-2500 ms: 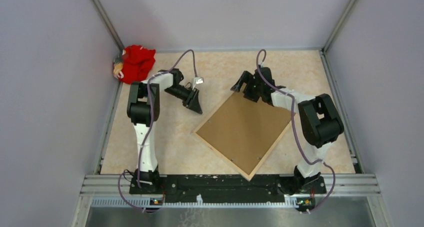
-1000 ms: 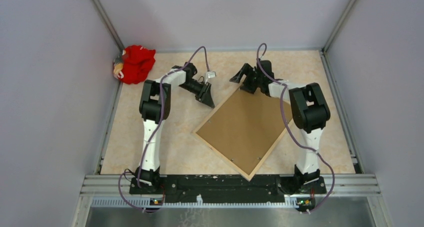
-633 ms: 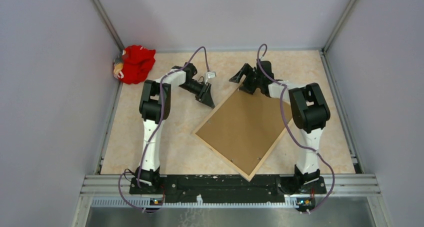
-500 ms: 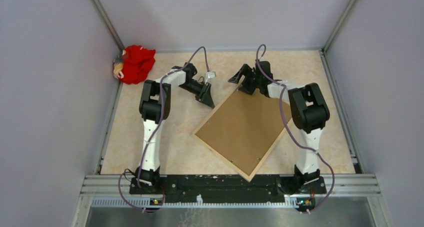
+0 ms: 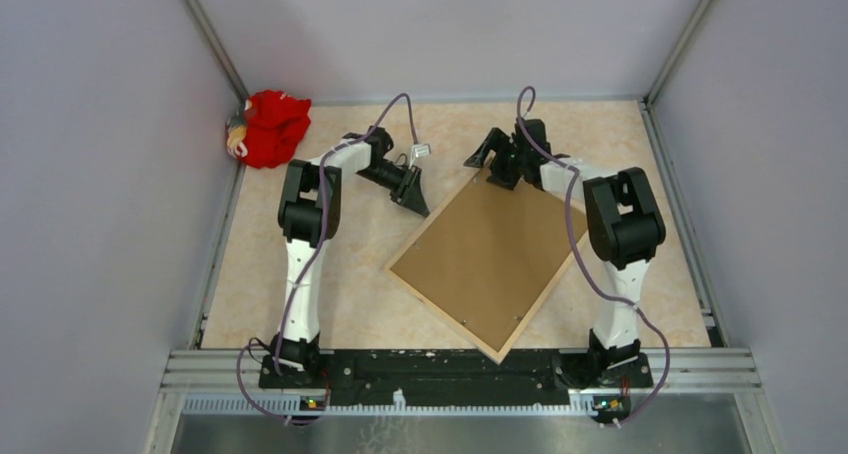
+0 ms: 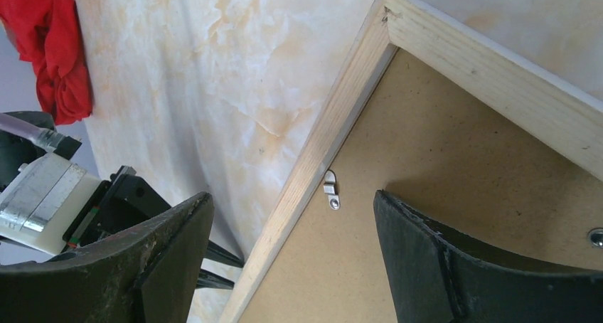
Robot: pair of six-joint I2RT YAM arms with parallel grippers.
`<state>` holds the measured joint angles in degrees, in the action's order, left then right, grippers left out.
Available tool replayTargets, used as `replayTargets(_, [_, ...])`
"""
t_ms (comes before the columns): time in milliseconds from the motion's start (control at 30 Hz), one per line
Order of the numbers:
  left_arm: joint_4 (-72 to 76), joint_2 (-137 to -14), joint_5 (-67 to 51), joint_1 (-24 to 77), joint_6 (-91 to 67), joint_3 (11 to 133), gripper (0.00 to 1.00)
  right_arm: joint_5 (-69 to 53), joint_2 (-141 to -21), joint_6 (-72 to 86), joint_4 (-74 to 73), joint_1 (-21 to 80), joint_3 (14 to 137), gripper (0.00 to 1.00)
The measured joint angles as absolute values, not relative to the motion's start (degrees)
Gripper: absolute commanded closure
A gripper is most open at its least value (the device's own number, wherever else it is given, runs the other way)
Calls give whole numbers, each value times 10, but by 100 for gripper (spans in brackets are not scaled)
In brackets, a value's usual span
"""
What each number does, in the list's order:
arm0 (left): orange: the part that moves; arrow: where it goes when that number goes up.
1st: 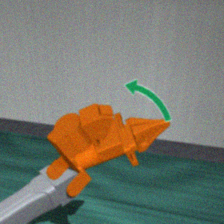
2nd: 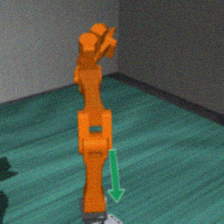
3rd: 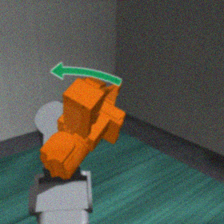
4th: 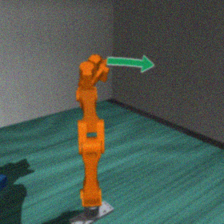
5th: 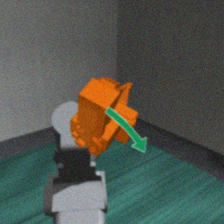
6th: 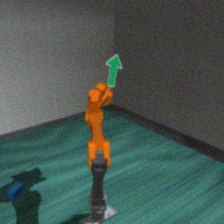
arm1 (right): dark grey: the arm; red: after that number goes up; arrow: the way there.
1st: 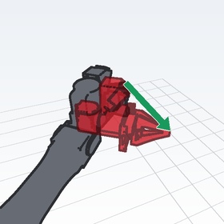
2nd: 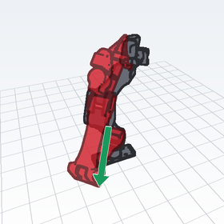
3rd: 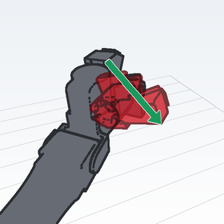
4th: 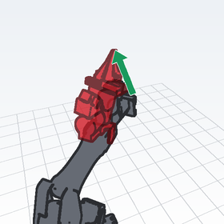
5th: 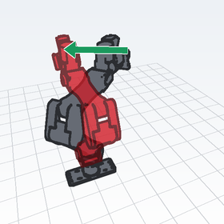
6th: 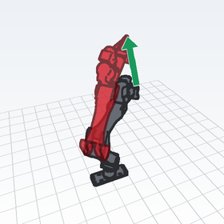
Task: Put the photo into the frame
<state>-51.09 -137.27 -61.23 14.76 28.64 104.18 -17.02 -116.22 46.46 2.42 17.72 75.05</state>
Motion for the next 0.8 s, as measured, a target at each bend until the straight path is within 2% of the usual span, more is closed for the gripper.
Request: replayTargets(800, [-511,-1373,-613,147,288,1040,71,-276,-1206,449,1,177,806,19])
